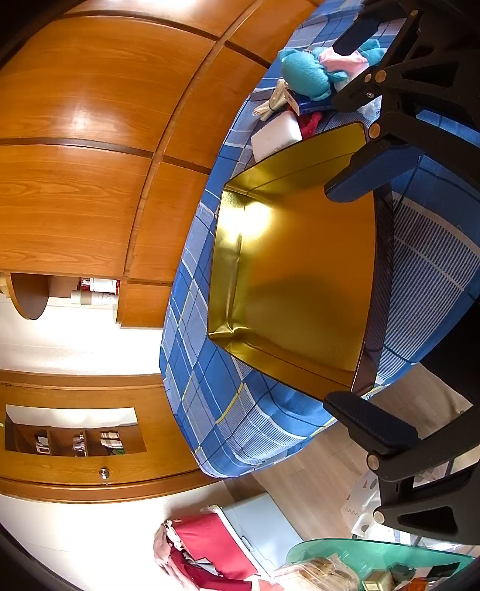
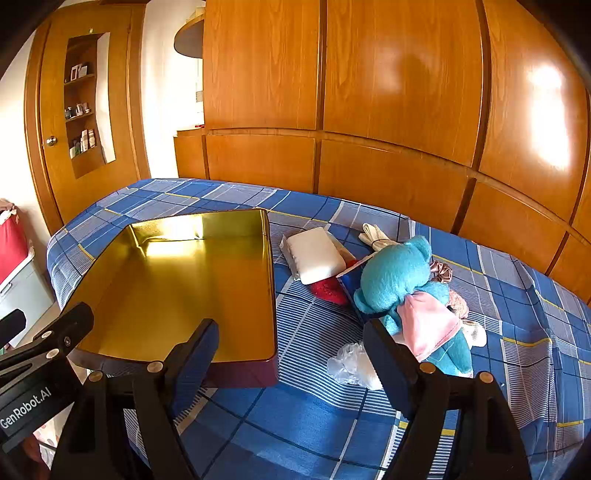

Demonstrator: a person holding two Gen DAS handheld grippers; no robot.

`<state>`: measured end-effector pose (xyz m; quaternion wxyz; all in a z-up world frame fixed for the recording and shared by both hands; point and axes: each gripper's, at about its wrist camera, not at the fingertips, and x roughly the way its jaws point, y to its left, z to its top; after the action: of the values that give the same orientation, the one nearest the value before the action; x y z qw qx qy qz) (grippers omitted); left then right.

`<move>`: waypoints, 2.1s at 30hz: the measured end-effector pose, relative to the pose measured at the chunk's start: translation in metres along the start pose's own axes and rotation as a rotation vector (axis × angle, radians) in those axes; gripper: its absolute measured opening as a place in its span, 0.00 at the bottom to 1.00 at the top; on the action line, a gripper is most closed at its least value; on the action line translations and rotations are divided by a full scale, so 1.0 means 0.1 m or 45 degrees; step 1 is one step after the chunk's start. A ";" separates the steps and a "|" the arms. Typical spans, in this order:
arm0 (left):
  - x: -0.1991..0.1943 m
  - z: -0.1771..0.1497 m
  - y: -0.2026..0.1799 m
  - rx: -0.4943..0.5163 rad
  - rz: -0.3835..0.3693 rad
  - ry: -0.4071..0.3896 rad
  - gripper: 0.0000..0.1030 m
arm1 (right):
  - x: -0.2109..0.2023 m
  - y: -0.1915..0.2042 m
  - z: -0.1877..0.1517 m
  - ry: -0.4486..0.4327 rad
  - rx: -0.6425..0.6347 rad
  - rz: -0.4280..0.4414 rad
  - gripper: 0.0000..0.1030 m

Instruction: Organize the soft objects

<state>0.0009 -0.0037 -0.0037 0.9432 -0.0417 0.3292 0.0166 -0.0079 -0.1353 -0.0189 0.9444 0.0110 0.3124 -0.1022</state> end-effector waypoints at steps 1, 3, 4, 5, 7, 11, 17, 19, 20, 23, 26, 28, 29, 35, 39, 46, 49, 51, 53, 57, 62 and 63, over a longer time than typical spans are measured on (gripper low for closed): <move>0.00 0.00 0.00 0.001 -0.001 0.002 0.99 | 0.00 0.00 0.00 0.000 0.000 0.000 0.79; 0.01 -0.01 0.01 0.003 -0.001 0.007 0.99 | 0.00 0.00 0.00 0.001 0.000 0.000 0.79; 0.01 -0.01 0.01 0.004 -0.001 0.007 0.99 | 0.00 0.00 0.00 0.002 0.000 0.000 0.79; 0.01 -0.01 0.01 0.004 -0.001 0.007 0.99 | 0.00 0.01 0.00 0.003 0.001 0.000 0.79; 0.01 -0.01 0.01 0.004 -0.001 0.008 0.99 | 0.00 0.01 0.00 0.003 0.001 0.000 0.79; 0.01 0.00 0.00 0.005 0.001 0.008 0.99 | 0.00 0.00 0.00 0.002 0.004 0.001 0.79; 0.01 0.00 0.00 0.005 0.002 0.008 0.99 | -0.02 -0.01 -0.01 -0.005 0.012 0.001 0.79; 0.01 -0.01 0.00 0.008 0.003 0.010 0.99 | -0.02 -0.01 -0.02 -0.005 0.014 0.001 0.79; 0.01 -0.01 0.00 0.009 0.003 0.011 0.99 | -0.02 -0.01 -0.02 -0.004 0.014 0.001 0.79; 0.01 -0.02 -0.01 0.013 0.003 0.009 0.99 | -0.02 -0.01 -0.02 -0.004 0.014 0.002 0.79; 0.01 -0.02 -0.01 0.016 0.004 0.006 0.99 | -0.02 -0.01 -0.02 -0.005 0.014 0.001 0.79; 0.00 -0.01 -0.01 0.017 0.002 0.009 0.99 | -0.03 -0.02 -0.02 -0.006 0.015 0.001 0.79; 0.00 -0.01 -0.01 0.018 0.002 0.008 0.99 | -0.03 -0.02 -0.02 -0.006 0.014 0.001 0.79; 0.00 -0.01 -0.01 0.017 0.002 0.008 0.99 | -0.03 -0.02 -0.02 -0.007 0.014 0.000 0.79; -0.01 0.00 -0.01 0.018 0.003 0.008 0.99 | -0.05 -0.03 -0.02 -0.011 0.016 -0.001 0.79; -0.01 0.00 -0.02 0.019 0.003 0.007 0.99 | -0.05 -0.02 -0.02 -0.013 0.016 -0.002 0.79; -0.02 0.00 -0.03 0.023 0.004 0.006 0.99 | -0.05 -0.02 -0.02 -0.013 0.016 -0.002 0.79; -0.02 0.00 -0.03 0.023 0.003 0.006 0.99 | -0.05 -0.03 -0.02 -0.013 0.016 -0.002 0.79; -0.03 0.00 -0.04 0.025 0.003 0.006 0.99 | -0.05 -0.02 -0.02 -0.013 0.016 -0.002 0.79; -0.03 0.00 -0.04 0.025 0.003 0.005 0.99 | -0.05 -0.02 -0.02 -0.013 0.015 -0.002 0.79; -0.03 0.00 -0.06 0.032 0.003 0.004 0.99 | -0.06 -0.03 -0.03 -0.014 0.017 -0.002 0.79; -0.03 0.00 -0.06 0.032 0.003 0.004 0.99 | -0.06 -0.03 -0.02 -0.015 0.017 -0.002 0.79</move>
<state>-0.0011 -0.0096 -0.0013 0.9431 -0.0296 0.3310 0.0136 -0.0145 -0.1371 -0.0174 0.9461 0.0166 0.3060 -0.1051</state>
